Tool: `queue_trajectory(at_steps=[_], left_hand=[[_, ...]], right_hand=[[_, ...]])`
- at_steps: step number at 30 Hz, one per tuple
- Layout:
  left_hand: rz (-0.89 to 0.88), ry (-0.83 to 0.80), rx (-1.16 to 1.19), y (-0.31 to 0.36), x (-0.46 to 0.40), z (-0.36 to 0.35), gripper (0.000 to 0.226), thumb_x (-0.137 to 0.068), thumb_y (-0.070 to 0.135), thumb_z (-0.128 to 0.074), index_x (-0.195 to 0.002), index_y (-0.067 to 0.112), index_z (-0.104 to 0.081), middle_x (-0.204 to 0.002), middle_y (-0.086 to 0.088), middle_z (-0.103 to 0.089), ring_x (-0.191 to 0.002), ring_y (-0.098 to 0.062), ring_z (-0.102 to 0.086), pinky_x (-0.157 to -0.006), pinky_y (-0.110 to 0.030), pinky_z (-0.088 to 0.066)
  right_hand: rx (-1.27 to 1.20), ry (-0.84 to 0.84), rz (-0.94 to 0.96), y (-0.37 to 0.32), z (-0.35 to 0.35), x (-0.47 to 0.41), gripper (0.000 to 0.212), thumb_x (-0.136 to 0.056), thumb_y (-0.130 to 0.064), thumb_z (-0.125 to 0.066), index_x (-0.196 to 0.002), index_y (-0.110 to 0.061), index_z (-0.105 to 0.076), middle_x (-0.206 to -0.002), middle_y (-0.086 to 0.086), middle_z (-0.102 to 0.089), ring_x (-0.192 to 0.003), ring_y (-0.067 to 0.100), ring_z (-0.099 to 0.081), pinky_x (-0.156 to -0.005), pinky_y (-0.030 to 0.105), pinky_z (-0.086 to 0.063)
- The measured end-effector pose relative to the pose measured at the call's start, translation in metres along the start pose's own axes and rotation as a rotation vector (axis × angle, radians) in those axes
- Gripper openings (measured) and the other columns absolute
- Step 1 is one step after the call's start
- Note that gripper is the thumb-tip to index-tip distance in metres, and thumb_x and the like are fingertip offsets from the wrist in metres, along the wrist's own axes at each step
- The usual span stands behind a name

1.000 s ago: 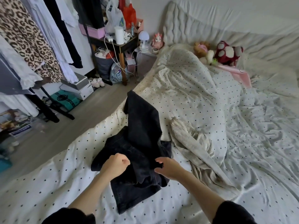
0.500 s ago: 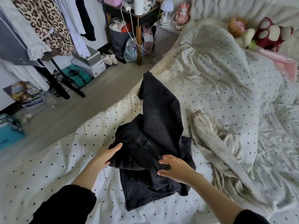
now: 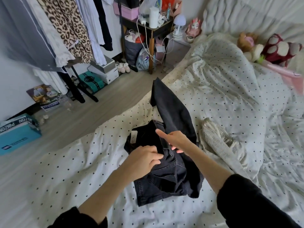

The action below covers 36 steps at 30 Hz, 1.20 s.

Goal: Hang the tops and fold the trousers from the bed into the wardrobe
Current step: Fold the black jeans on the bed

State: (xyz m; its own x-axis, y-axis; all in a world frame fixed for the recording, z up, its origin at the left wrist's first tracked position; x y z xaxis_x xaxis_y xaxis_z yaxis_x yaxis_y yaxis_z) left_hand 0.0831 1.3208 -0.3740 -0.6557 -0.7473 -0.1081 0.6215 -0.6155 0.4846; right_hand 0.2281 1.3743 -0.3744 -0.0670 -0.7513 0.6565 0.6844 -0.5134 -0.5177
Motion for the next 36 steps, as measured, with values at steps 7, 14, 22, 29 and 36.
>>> queue_trajectory(at_steps=[7, 14, 22, 29, 36], left_hand=[[0.192, -0.142, 0.121, 0.017, 0.02, 0.001, 0.029, -0.097, 0.027, -0.047, -0.121, 0.018, -0.059, -0.104, 0.003, -0.056, -0.094, -0.017, -0.055, -0.083, -0.031, -0.045], [0.464, 0.001, -0.183, -0.04, 0.041, 0.01, 0.033, -0.088, 0.036, -0.06, -0.112, 0.013, -0.064, -0.12, 0.0, -0.055, -0.126, -0.021, -0.041, -0.107, -0.036, -0.025], [0.595, 0.185, 0.369, 0.002, 0.009, 0.033, 0.021, -0.083, 0.021, -0.07, -0.087, 0.012, -0.051, -0.086, 0.005, -0.053, -0.081, -0.016, -0.049, -0.058, -0.009, -0.032], [0.355, 0.259, 0.36, 0.09, -0.008, 0.068, 0.029, -0.086, 0.012, -0.063, -0.079, 0.026, -0.039, -0.076, 0.009, -0.043, -0.059, -0.01, -0.037, -0.055, -0.012, -0.032], [0.493, -0.03, 0.489, 0.196, -0.009, 0.043, 0.018, -0.083, 0.015, -0.061, -0.071, 0.022, -0.05, -0.067, 0.011, -0.047, -0.063, -0.009, -0.044, -0.056, -0.022, -0.03]], right_hand=[[0.38, 0.23, 0.03, -0.003, 0.002, 0.008, 0.017, -0.082, -0.011, -0.05, -0.07, -0.011, -0.038, -0.072, 0.004, -0.045, -0.071, 0.025, -0.05, -0.063, 0.028, -0.04], [0.151, 0.384, 0.052, 0.059, 0.044, 0.046, 0.007, -0.08, 0.0, -0.045, -0.077, -0.004, -0.051, -0.06, 0.005, -0.045, -0.053, 0.021, -0.042, -0.048, 0.025, -0.031], [-0.12, 0.494, -0.049, 0.107, 0.078, 0.089, 0.016, -0.087, -0.007, -0.056, -0.075, 0.001, -0.062, -0.066, 0.01, -0.052, -0.067, 0.023, -0.049, -0.053, 0.027, -0.033], [-0.316, 0.656, -0.035, 0.117, 0.126, 0.142, 0.036, -0.091, -0.013, -0.056, -0.056, -0.004, -0.05, -0.054, 0.007, -0.044, -0.052, 0.017, -0.039, -0.05, 0.029, -0.035], [-0.613, 0.783, -0.001, 0.192, 0.17, 0.235, 0.022, -0.09, -0.006, -0.059, -0.101, 0.012, -0.065, -0.102, 0.031, -0.065, -0.081, 0.034, -0.063, -0.085, 0.049, -0.054]])
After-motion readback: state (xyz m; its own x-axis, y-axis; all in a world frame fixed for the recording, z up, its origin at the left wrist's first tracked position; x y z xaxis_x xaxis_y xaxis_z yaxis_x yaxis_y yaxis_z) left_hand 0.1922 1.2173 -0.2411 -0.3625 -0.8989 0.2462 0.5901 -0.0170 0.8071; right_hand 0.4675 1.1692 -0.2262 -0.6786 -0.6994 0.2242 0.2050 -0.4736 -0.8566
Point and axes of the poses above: each hand's wrist, its own x-axis away from the middle knuckle, its own z-axis out of the back of the hand, y = z × x, the point moved 4 cm from there along -x, towards the middle knuckle
